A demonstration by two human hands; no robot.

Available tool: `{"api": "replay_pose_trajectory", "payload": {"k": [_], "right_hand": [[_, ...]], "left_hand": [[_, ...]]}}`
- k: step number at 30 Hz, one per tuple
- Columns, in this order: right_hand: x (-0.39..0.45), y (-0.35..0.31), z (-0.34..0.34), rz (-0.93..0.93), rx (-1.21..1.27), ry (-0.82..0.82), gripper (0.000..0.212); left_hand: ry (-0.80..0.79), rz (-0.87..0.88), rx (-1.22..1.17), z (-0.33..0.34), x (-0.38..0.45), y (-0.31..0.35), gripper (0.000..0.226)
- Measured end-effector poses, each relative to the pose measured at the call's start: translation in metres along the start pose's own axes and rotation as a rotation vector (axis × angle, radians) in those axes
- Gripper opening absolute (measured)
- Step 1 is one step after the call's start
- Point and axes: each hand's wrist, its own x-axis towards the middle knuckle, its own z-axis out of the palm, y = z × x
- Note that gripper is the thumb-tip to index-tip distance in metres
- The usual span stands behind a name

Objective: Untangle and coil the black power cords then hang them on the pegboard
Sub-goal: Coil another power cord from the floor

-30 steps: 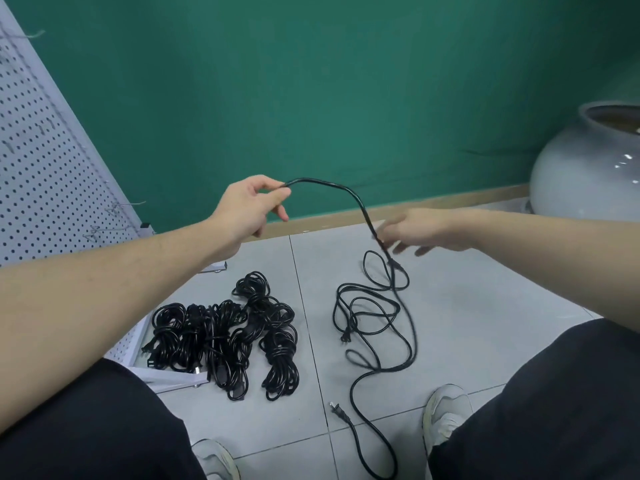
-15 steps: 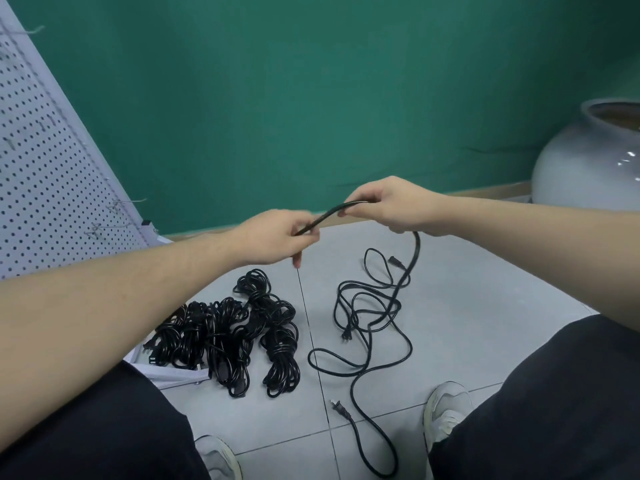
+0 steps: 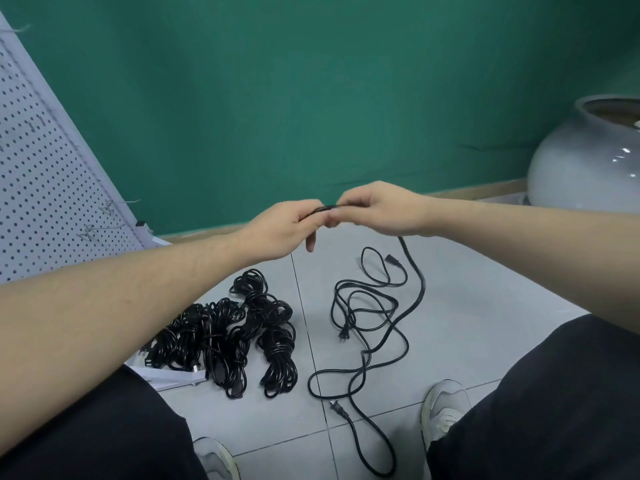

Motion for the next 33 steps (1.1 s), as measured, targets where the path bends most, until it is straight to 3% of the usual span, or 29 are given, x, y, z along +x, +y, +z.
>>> {"api": "replay_pose_trajectory", "payload": {"k": [3, 10, 14, 16, 19, 22, 26, 31, 33], "right_hand": [[0.0, 0.001, -0.005, 0.016, 0.118, 0.084, 0.026], [0.001, 0.002, -0.012, 0.216, 0.094, 0.18, 0.055], [0.0, 0.003, -0.021, 0.172, 0.405, 0.056, 0.028], [-0.005, 0.003, -0.023, 0.141, 0.425, 0.012, 0.02], [-0.007, 0.001, -0.019, 0.111, 0.268, 0.133, 0.021], [-0.002, -0.005, -0.009, 0.116, 0.27, 0.244, 0.031], [0.005, -0.017, 0.003, 0.103, 0.531, 0.29, 0.04], [0.012, -0.038, 0.012, 0.126, 0.958, 0.29, 0.033], [0.012, -0.045, 0.012, 0.149, 1.066, 0.267, 0.029]], "left_hand": [[-0.005, -0.101, -0.273, -0.003, -0.002, 0.006, 0.037], [-0.019, -0.207, -0.351, 0.005, -0.007, 0.01, 0.051], [-0.058, -0.243, -0.39, 0.003, -0.008, 0.007, 0.039], [-0.066, -0.243, -0.369, 0.002, -0.01, 0.007, 0.038], [-0.079, -0.239, -0.372, 0.004, -0.011, 0.01, 0.04], [-0.086, -0.236, -0.43, 0.008, -0.011, 0.011, 0.041], [-0.098, -0.194, -0.42, 0.009, -0.011, 0.02, 0.032], [-0.106, -0.165, -0.421, 0.017, -0.007, 0.033, 0.037], [-0.085, -0.162, -0.365, 0.017, -0.005, 0.034, 0.027]]}}
